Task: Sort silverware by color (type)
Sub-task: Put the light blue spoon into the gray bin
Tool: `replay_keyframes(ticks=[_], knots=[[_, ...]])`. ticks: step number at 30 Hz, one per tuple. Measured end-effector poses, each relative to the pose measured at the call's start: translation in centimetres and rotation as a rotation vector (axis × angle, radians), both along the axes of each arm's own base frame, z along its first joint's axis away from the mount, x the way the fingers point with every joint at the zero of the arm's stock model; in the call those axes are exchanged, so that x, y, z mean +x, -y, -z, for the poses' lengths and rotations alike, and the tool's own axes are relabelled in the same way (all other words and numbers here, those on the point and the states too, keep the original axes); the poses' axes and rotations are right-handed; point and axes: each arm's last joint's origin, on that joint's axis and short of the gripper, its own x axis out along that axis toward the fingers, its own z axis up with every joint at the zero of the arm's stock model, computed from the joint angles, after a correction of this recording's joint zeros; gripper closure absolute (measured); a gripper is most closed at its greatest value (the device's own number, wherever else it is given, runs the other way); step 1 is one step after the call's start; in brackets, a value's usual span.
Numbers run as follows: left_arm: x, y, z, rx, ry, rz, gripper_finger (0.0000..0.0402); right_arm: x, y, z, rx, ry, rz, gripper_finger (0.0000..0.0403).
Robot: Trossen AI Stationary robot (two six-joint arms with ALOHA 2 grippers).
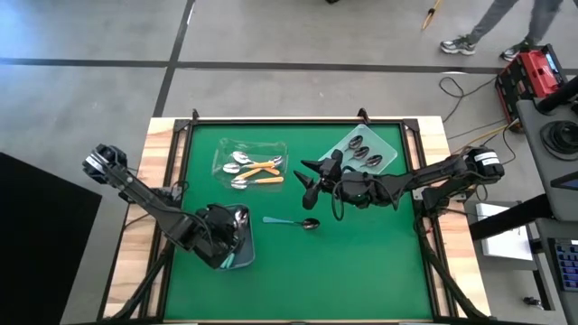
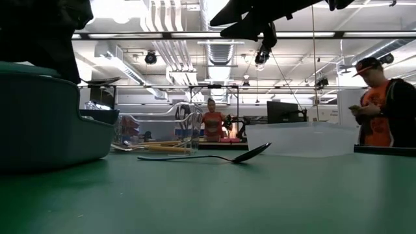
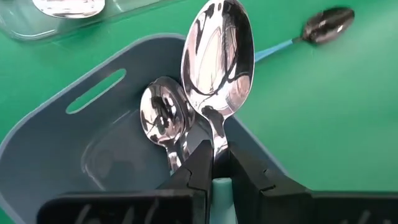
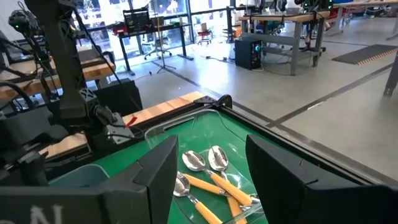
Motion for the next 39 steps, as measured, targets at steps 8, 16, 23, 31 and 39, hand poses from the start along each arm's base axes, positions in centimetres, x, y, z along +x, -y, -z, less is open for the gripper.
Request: replay_keyframes(ticks=[8,16,23,31,39], knots=[[0.1,-0.2,0.2,-0.003,0.03,-0.094,0.0382,0.0,0.0,0.1,-0.002,-0.016,0.0,0.0222],[1.1,0.0,2.1,0.053,-0.006,-0.148,0.0381,-0.1,0.0,0.4,-0.007,-0.05,0.0,0.0223],[1.3,0.3,3.0,0.061,-0.038,-0.161,0.0381,-0.1,0.0,0.5,-0.007,-0.055,0.0,0.0223],[1.3,0.5,3.5,0.026,-0.091,-0.152,0.0381,-0.1,0.0,0.5,-0.007,-0.054,0.0,0.0223],[1.3,0.6,3.6,0.008,-0.11,-0.146,0.0381,-0.1,0.0,0.5,0.007,-0.047,0.002,0.0223]])
